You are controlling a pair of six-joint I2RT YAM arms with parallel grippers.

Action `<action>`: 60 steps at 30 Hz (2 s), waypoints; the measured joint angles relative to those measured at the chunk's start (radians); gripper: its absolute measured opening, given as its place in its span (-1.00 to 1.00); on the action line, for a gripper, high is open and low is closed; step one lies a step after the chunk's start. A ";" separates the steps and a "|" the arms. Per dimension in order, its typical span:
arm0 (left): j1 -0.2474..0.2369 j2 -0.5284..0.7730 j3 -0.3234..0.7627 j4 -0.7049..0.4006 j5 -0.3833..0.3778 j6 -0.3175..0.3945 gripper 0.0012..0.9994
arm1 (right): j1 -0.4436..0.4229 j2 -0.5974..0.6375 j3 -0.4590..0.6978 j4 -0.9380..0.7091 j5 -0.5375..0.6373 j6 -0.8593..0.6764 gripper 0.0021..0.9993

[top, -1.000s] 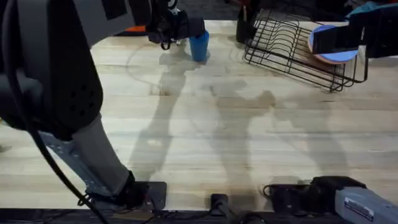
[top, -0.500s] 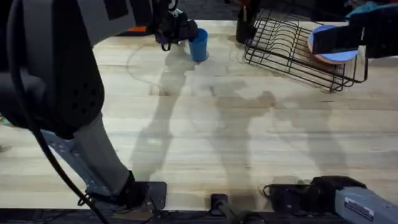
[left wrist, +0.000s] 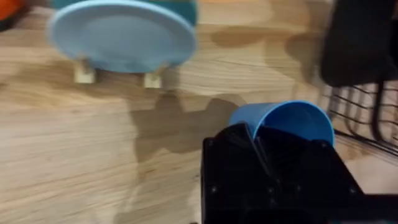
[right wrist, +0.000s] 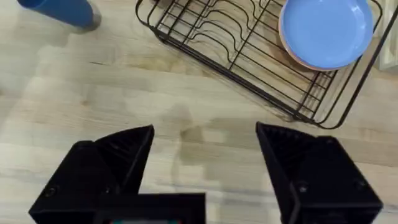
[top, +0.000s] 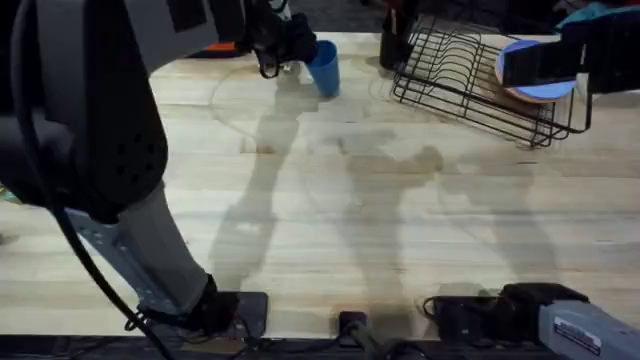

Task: Pick up the cup on the table and put them onto the rack.

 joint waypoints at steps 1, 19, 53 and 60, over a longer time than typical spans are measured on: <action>0.000 0.000 0.000 0.004 0.022 0.000 -0.91 | 0.000 0.000 0.000 0.000 0.000 0.000 1.00; -0.130 -0.174 0.000 -0.163 0.053 0.055 -0.92 | 0.000 0.000 0.000 -0.001 0.000 0.000 1.00; -0.365 0.016 0.393 -0.071 -0.123 0.057 -0.92 | 0.000 0.000 0.000 -0.001 0.000 0.000 1.00; -0.365 0.091 0.393 -0.035 -0.123 0.057 -0.92 | 0.000 0.000 0.000 -0.001 0.000 0.000 1.00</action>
